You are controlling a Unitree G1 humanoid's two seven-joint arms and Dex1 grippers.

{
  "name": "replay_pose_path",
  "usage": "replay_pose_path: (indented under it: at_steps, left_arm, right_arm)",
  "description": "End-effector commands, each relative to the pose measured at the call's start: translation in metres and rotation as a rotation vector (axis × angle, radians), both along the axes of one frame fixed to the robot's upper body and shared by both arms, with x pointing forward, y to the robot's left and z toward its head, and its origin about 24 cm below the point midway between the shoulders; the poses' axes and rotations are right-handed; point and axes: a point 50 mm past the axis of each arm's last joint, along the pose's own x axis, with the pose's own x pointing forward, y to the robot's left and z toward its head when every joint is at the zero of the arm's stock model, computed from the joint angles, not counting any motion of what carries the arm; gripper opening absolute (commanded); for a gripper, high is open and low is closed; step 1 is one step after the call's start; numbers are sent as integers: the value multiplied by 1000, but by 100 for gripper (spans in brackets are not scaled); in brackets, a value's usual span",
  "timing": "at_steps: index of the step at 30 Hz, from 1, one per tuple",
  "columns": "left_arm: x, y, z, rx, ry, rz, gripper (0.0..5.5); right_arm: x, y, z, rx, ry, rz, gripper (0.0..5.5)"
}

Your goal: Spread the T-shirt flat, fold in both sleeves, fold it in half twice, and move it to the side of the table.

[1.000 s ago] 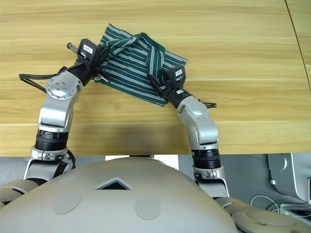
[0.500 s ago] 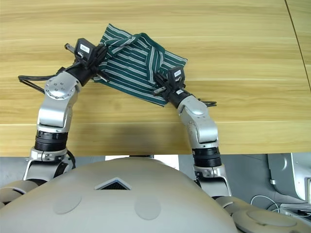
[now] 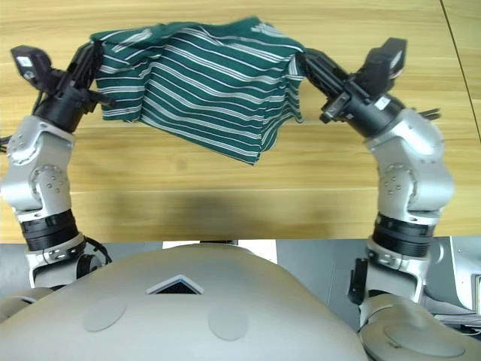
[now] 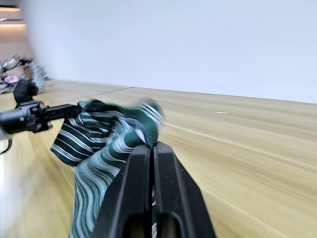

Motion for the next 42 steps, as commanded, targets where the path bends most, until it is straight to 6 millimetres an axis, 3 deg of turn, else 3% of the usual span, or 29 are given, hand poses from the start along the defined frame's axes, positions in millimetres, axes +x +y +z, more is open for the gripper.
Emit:
replay_pose_path:
  at_steps: [1, 4, 6, 7, 9, 11, 13, 14, 16, 20, 23, 25, 28, 29, 31, 33, 34, 36, 39, 42]
  left_arm:
    - [10, 11, 5, -7, 36, -49, 0]
    - [67, 25, 16, 22, 115, -89, 0]
    - [108, 37, 36, 82, 140, -38, 0]
    - [129, 42, 52, 121, 138, 13, 0]
    - [160, 59, 107, 231, 50, 253, 0]
    - [161, 81, 189, 209, -161, 524, 0]
    - [146, 95, 252, 152, -333, 663, 0]
    - [139, 97, 271, 151, -385, 682, 0]
    - [136, 94, 285, 183, -425, 672, 0]
    - [152, 80, 258, 256, -350, 586, 0]
    - [166, 66, 220, 315, -266, 464, 0]
    - [174, 54, 179, 366, -176, 340, 0]
    - [168, 33, 82, 435, 8, -8, 0]
    - [158, 29, 55, 437, 52, -133, 0]
    - [109, 26, 19, 420, 125, -398, 0]
    - [50, 22, 13, 366, 179, -598, 0]
    - [31, 23, 16, 342, 193, -647, 0]
    - [3, 29, 22, 307, 189, -687, 0]
    - [-21, 36, 18, 318, 202, -670, 0]
    - [-48, 37, -14, 520, 277, -711, 0]
  right_arm:
    - [27, -18, 5, -193, -15, 41, 1]
    - [97, -17, 5, -410, -34, -57, 1]
    - [138, -2, 20, -497, -47, -151, 1]
    - [155, 10, 32, -546, -68, -204, 1]
    - [183, 37, 82, -606, -203, -375, 1]
    - [190, 55, 160, -548, -422, -564, 1]
    - [179, 64, 231, -455, -629, -690, 1]
    - [172, 65, 254, -414, -695, -719, 1]
    - [169, 63, 263, -400, -724, -722, 1]
    - [187, 55, 196, -522, -564, -648, 1]
    - [193, 54, 132, -593, -428, -542, 1]
    - [190, 52, 88, -624, -333, -458, 1]
    - [171, 41, 14, -652, -196, -266, 1]
    - [162, 36, -4, -642, -168, -201, 1]
    - [141, 21, -27, -613, -150, -61, 1]
    - [117, -2, -42, -572, -125, 51, 1]
    - [107, -13, -48, -559, -105, 85, 1]
    - [87, -34, -60, -548, -30, 151, 1]
    - [63, -53, -76, -564, 80, 231, 1]
    - [43, -65, -87, -579, 174, 313, 1]
